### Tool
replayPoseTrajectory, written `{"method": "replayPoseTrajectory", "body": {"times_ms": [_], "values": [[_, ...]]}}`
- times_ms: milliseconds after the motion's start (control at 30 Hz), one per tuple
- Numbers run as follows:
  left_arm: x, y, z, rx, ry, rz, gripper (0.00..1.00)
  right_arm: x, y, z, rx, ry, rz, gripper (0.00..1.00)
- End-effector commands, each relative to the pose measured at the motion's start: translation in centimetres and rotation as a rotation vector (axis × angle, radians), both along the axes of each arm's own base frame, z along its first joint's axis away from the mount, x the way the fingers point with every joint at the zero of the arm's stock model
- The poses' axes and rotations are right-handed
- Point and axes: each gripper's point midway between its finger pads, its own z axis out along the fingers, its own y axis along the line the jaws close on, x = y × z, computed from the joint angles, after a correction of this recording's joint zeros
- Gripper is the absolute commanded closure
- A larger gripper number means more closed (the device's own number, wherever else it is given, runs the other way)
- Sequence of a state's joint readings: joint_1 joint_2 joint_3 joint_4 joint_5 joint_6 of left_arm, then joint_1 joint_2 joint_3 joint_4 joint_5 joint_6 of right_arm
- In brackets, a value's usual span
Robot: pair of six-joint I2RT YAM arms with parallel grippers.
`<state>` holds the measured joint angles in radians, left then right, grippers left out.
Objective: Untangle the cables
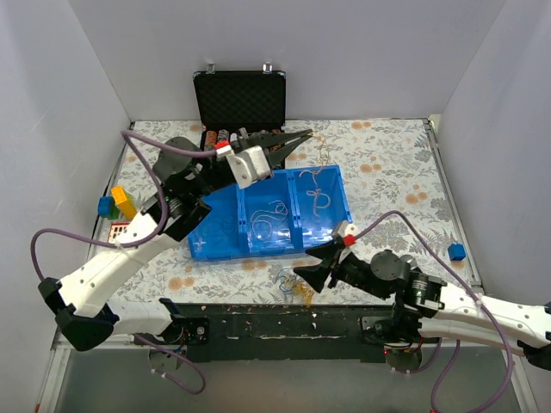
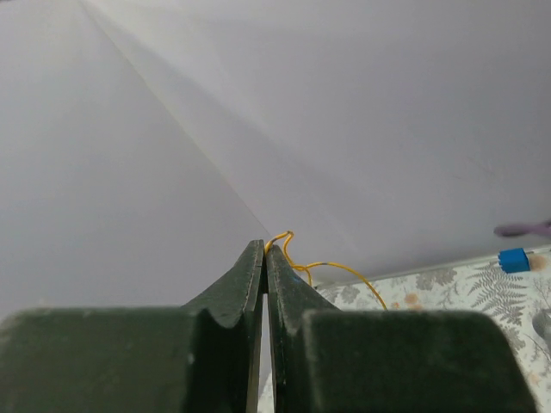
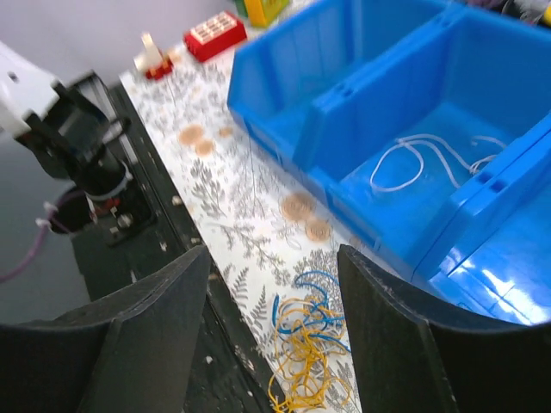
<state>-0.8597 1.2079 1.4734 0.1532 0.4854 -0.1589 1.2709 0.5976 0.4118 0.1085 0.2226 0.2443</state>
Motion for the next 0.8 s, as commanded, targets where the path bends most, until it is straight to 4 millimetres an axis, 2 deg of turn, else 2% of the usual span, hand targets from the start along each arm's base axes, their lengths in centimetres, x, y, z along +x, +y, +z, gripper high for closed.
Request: {"method": "replayPoseTrajectory", "body": {"times_ms": [0,33,133,300,467,533,700,767], "values": [[1.5,0.1,0.5,-0.088,0.0,0.054,1.0,0.6,-2.3,3.7,0.089,-0.008,-0.082,0.31],[1.9,-0.5,-0.1,-0.078,0.012,0.047,1.0,0.7,-2.7,4.1,0.107,-0.009,-0.098,0.31],[2.8,-1.8,-1.4,-0.06,0.04,0.032,1.0,1.1,-3.8,3.4,0.097,-0.003,-0.142,0.32],[4.6,-3.7,-3.4,-0.042,0.065,0.041,1.0,1.5,-4.6,3.2,0.109,0.005,-0.183,0.35],[7.2,-5.1,-6.0,-0.004,0.078,0.106,1.0,2.2,-6.2,3.6,0.139,0.009,-0.256,0.38],[8.5,-5.6,-8.4,0.046,0.078,0.153,1.0,2.9,-7.5,3.7,0.15,0.019,-0.324,0.39],[12.2,-5.4,-16.5,0.165,0.127,0.295,1.0,3.4,-9.4,5.9,0.215,0.003,-0.384,0.39],[13.0,-5.4,-18.2,0.177,0.149,0.321,1.0,3.4,-9.8,6.3,0.213,-0.003,-0.393,0.39]]}}
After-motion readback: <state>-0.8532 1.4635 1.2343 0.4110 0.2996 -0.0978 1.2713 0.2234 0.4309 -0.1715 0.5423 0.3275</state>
